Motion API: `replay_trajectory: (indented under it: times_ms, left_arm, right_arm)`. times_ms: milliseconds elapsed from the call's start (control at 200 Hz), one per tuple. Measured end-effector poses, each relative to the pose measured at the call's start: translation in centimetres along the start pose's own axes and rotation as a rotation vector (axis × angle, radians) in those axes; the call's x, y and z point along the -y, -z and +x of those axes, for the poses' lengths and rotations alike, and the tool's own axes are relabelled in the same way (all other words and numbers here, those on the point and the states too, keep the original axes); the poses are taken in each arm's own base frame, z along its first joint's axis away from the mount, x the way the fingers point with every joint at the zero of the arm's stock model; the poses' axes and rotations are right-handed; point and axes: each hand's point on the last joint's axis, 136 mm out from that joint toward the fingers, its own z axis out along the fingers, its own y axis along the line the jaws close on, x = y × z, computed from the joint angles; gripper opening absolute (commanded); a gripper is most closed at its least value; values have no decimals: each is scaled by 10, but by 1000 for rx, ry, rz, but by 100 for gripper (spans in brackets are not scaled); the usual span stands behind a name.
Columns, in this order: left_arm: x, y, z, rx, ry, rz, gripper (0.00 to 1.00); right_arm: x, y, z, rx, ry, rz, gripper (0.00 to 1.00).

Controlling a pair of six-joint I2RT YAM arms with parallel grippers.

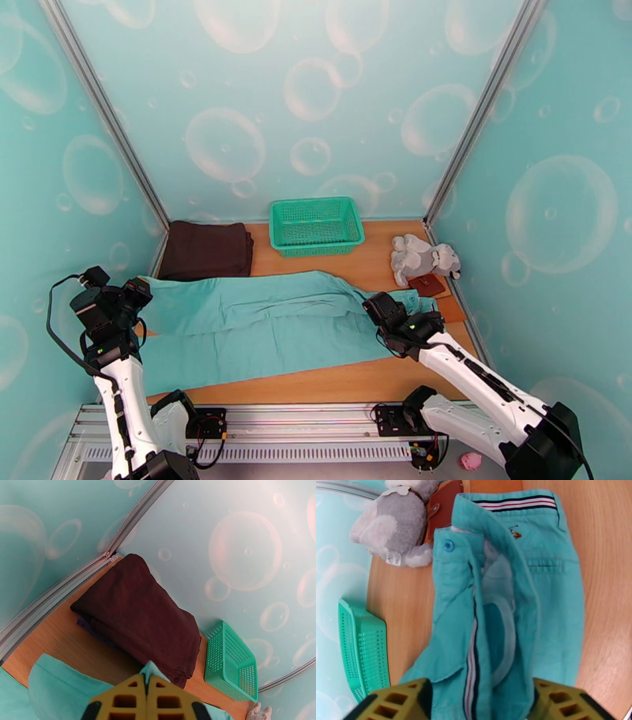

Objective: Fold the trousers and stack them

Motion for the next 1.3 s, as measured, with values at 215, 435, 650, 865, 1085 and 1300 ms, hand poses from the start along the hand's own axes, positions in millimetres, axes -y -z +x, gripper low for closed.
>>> replay_trajectory:
  times_ms: [215, 435, 650, 865, 1085, 1300]
  left_arm:
    - [0, 0, 0, 0, -3, -1, 0]
    - [-1, 0, -11, 22, -1, -26, 0]
    - [20, 12, -71, 140, -34, -56, 0]
    - [30, 16, -116, 229, -51, -102, 0]
    - [21, 1, -131, 232, -38, -148, 0]
    - [11, -7, -146, 246, -29, -190, 0]
  right_arm:
    - [-9, -2, -6, -13, -22, -46, 0]
    - [-48, 5, -41, 28, 5, -145, 0]
    - [-114, 3, -83, 45, 62, -339, 0]
    - [-178, -7, -92, -12, 160, -665, 0]
    - [-195, -45, -90, -102, 148, -903, 0]
    - [-216, -51, -98, -168, 115, -1119, 0]
